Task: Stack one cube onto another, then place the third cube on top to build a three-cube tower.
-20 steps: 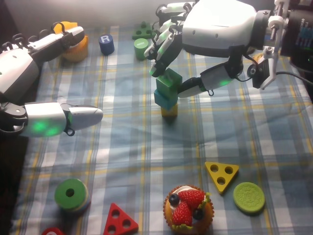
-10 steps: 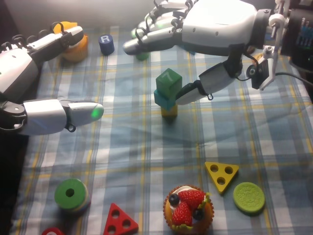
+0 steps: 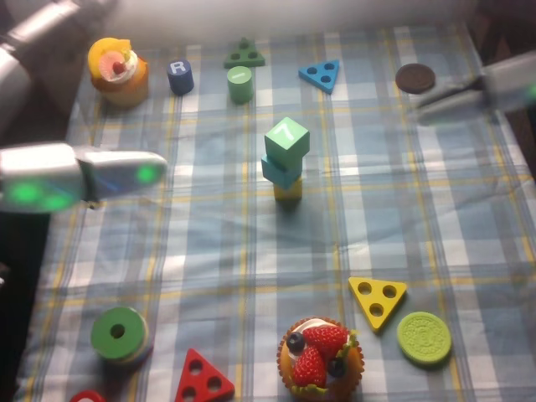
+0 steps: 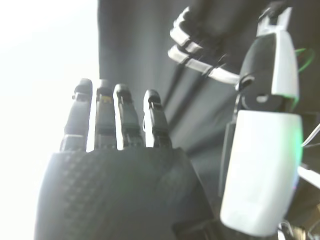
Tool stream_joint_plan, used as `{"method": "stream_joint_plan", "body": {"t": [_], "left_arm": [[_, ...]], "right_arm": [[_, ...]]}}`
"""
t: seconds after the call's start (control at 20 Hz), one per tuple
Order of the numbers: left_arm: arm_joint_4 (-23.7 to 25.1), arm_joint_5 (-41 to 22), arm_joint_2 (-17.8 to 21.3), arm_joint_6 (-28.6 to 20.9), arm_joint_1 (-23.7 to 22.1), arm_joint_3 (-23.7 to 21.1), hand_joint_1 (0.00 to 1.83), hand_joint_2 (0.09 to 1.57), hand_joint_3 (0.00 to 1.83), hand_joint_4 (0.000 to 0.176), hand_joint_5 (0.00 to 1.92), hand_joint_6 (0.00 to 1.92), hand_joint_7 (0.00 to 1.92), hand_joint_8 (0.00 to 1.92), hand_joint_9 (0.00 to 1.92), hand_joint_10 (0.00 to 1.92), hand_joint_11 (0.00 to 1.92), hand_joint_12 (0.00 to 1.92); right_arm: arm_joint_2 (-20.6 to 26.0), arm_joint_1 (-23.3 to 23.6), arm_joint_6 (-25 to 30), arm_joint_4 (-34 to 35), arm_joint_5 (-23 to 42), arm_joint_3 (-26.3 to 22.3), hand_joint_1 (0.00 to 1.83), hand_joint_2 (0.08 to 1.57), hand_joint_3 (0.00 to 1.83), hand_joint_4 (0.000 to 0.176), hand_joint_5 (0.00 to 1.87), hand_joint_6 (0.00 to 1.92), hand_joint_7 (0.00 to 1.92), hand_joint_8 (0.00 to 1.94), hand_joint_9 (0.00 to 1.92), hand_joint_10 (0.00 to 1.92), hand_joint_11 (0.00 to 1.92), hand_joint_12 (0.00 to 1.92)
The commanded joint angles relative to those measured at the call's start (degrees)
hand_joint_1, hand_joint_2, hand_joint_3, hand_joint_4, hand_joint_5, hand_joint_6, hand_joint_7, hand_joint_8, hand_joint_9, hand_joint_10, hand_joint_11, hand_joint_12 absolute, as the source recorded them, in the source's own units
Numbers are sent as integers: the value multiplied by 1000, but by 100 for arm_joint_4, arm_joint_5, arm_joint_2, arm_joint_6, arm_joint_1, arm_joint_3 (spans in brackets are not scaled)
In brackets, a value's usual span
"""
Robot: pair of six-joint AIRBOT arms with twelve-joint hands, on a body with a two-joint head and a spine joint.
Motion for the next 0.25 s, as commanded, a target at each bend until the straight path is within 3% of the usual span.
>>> {"method": "stream_joint_plan", "body": {"t": [0.0, 0.05, 0.1, 0.15, 0.2], "left_arm": [[207, -1153, 86, -585, 49, 81, 819, 777, 0, 103, 77, 2, 193, 11, 153, 14, 0, 306], [340, -1417, 134, -1238, 174, 156, 811, 798, 6, 124, 17, 0, 144, 5, 77, 6, 0, 154], [465, -1695, 141, -1912, 304, 260, 767, 815, 9, 119, 3, 0, 132, 1, 75, 4, 0, 186], [497, -1948, 140, -2363, 441, 321, 725, 822, 6, 158, 0, 0, 169, 2, 123, 3, 0, 410], [487, -2185, 130, -2573, 560, 330, 663, 818, 1, 153, 0, 0, 216, 2, 190, 8, 0, 697]], "right_arm": [[91, -204, -369, 559, 1123, -262, 683, 817, 0, 175, 0, 0, 0, 0, 0, 0, 0, 0], [267, -539, -786, 1003, 1508, -480, 653, 879, 20, 130, 0, 0, 4, 1, 0, 0, 0, 0], [452, -914, -1166, 1474, 1987, -737, 650, 907, 11, 99, 0, 0, 30, 3, 0, 0, 0, 0], [571, -1285, -1348, 1832, 2487, -900, 761, 1000, 13, 53, 38, 4, 64, 4, 41, 6, 0, 0], [660, -1642, -1369, 2158, 2948, -989, 873, 1048, 19, 41, 67, 10, 90, 10, 69, 13, 27, 12]]}}
